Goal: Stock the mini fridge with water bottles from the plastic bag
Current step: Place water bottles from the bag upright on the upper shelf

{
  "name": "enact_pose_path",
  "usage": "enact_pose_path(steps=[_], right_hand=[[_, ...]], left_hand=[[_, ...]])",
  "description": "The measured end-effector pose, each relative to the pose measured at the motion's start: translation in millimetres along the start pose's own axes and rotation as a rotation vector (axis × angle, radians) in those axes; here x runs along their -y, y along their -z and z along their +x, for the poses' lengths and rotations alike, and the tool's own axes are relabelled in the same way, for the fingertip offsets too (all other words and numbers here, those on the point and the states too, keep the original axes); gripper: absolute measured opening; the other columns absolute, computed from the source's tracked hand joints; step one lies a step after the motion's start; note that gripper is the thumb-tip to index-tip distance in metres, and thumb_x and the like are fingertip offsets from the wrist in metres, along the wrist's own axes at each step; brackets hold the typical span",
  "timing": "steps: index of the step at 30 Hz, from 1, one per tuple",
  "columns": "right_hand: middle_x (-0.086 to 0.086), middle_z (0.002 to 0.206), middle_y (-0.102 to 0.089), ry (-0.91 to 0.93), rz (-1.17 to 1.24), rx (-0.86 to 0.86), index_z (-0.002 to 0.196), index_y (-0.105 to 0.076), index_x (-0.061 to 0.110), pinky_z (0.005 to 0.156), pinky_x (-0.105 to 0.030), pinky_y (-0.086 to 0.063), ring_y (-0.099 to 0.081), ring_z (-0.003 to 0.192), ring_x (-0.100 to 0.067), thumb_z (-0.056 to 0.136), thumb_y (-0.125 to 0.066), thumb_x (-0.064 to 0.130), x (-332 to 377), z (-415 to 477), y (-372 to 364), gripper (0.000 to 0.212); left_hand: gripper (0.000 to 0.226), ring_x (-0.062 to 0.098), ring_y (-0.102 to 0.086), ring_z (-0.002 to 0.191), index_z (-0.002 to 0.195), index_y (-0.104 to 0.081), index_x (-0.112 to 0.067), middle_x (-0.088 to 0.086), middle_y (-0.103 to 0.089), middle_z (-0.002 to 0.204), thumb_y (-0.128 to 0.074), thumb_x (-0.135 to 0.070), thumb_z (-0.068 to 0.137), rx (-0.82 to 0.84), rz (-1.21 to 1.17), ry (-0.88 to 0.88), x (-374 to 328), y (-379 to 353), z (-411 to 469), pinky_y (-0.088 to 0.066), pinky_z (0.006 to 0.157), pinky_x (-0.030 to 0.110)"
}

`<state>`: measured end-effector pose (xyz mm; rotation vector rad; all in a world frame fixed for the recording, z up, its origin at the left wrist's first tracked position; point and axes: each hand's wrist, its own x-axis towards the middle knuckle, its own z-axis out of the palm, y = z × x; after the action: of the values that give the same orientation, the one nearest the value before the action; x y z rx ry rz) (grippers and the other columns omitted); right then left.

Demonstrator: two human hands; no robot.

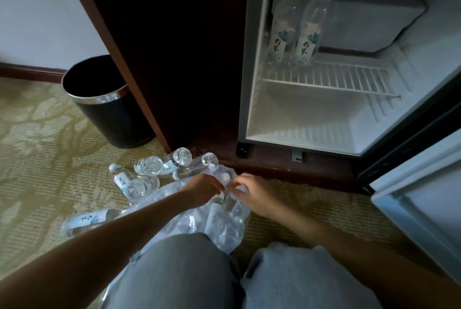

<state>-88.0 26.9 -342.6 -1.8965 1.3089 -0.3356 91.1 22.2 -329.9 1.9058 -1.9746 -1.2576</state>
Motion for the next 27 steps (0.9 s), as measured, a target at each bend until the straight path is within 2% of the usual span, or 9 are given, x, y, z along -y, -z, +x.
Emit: enact_pose_path(steps=[3, 7, 10, 13, 15, 18, 21, 23, 27], right_hand=[[0.005, 0.100, -0.066, -0.014, 0.075, 0.070, 0.100, -0.068, 0.018, 0.083, -0.032, -0.053, -0.062, 0.090, -0.009, 0.092, -0.053, 0.039, -6.1, 3.1, -24.9, 0.027], [0.001, 0.079, -0.066, -0.101, 0.065, 0.079, 0.085, -0.067, 0.019, 0.072, -0.040, -0.056, -0.063, 0.069, -0.012, 0.094, -0.051, 0.045, -11.5, 12.1, -48.2, 0.032], [-0.003, 0.081, -0.068, -0.158, 0.034, 0.143, 0.097, -0.070, 0.020, 0.072, -0.037, -0.054, -0.063, 0.070, -0.014, 0.096, -0.049, 0.044, -14.1, 20.2, -59.1, 0.031], [-0.003, 0.098, -0.068, -0.128, -0.092, 0.223, 0.115, -0.067, 0.021, 0.078, -0.029, -0.051, -0.064, 0.087, -0.016, 0.099, -0.045, 0.022, -20.6, 25.6, -67.9, 0.027], [-0.002, 0.091, -0.065, -0.120, -0.149, 0.291, 0.109, -0.068, 0.014, 0.071, -0.024, -0.046, -0.062, 0.085, -0.017, 0.097, -0.044, 0.016, -22.4, 27.7, -72.6, 0.028], [-0.002, 0.095, -0.068, -0.166, -0.167, 0.327, 0.100, -0.071, 0.012, 0.079, -0.027, -0.044, -0.061, 0.090, -0.018, 0.094, -0.049, 0.017, -18.1, 28.4, -78.1, 0.024], [-0.008, 0.102, -0.068, -0.194, -0.184, 0.319, 0.103, -0.070, 0.008, 0.084, -0.031, -0.045, -0.061, 0.093, -0.021, 0.095, -0.049, 0.016, -17.8, 28.4, -78.3, 0.024], [-0.012, 0.104, -0.067, -0.197, -0.198, 0.305, 0.104, -0.069, 0.007, 0.086, -0.035, -0.047, -0.061, 0.098, -0.027, 0.094, -0.049, 0.014, -18.7, 26.4, -78.7, 0.024], [-0.006, 0.101, -0.069, -0.147, -0.170, 0.133, 0.098, -0.071, 0.012, 0.084, -0.030, -0.047, -0.063, 0.097, -0.021, 0.095, -0.049, 0.016, -18.0, 16.2, -86.3, 0.023]], left_hand=[[0.025, 0.017, -0.065, 0.096, 0.106, -0.073, -0.013, 0.001, -0.071, 0.107, -0.051, -0.006, 0.095, -0.010, 0.134, -0.020, 14.0, -8.0, -3.1, -0.049, 0.084, 0.024], [0.038, 0.013, -0.059, 0.113, 0.115, -0.068, -0.022, -0.005, -0.066, 0.120, -0.048, -0.002, 0.090, 0.036, 0.220, 0.013, 33.4, -26.0, 4.4, -0.043, 0.093, 0.020], [0.048, 0.017, -0.057, 0.116, 0.118, -0.067, -0.024, -0.002, -0.064, 0.125, -0.042, 0.001, 0.087, 0.075, 0.258, 0.044, 41.2, -35.1, 13.9, -0.045, 0.096, 0.025], [0.048, 0.022, -0.058, 0.115, 0.119, -0.066, -0.018, 0.004, -0.063, 0.125, -0.039, 0.002, 0.086, 0.086, 0.267, 0.076, 40.9, -44.3, 21.6, -0.046, 0.094, 0.028], [0.043, 0.024, -0.058, 0.114, 0.119, -0.066, -0.013, 0.007, -0.063, 0.124, -0.042, 0.000, 0.086, 0.097, 0.287, 0.133, 41.3, -50.9, 25.1, -0.048, 0.095, 0.032], [0.030, 0.029, -0.059, 0.110, 0.113, -0.063, -0.003, 0.012, -0.062, 0.119, -0.050, -0.020, 0.091, 0.085, 0.347, 0.278, 42.6, -58.6, 26.6, -0.048, 0.087, 0.032], [0.053, 0.029, -0.061, 0.104, 0.109, -0.060, 0.000, 0.013, -0.063, 0.110, -0.055, -0.050, 0.089, 0.119, 0.400, 0.367, 43.2, -61.7, 26.2, -0.048, 0.078, 0.031], [0.059, 0.023, -0.062, 0.101, 0.113, -0.058, -0.002, 0.010, -0.064, 0.108, -0.063, -0.052, 0.083, 0.172, 0.441, 0.405, 44.9, -59.6, 24.2, -0.047, 0.074, 0.026], [0.056, 0.007, -0.056, 0.056, 0.117, -0.056, -0.005, -0.002, -0.057, 0.070, -0.066, -0.048, 0.083, 0.335, 0.373, 0.526, 49.0, -54.9, 18.6, -0.044, 0.051, 0.013]])
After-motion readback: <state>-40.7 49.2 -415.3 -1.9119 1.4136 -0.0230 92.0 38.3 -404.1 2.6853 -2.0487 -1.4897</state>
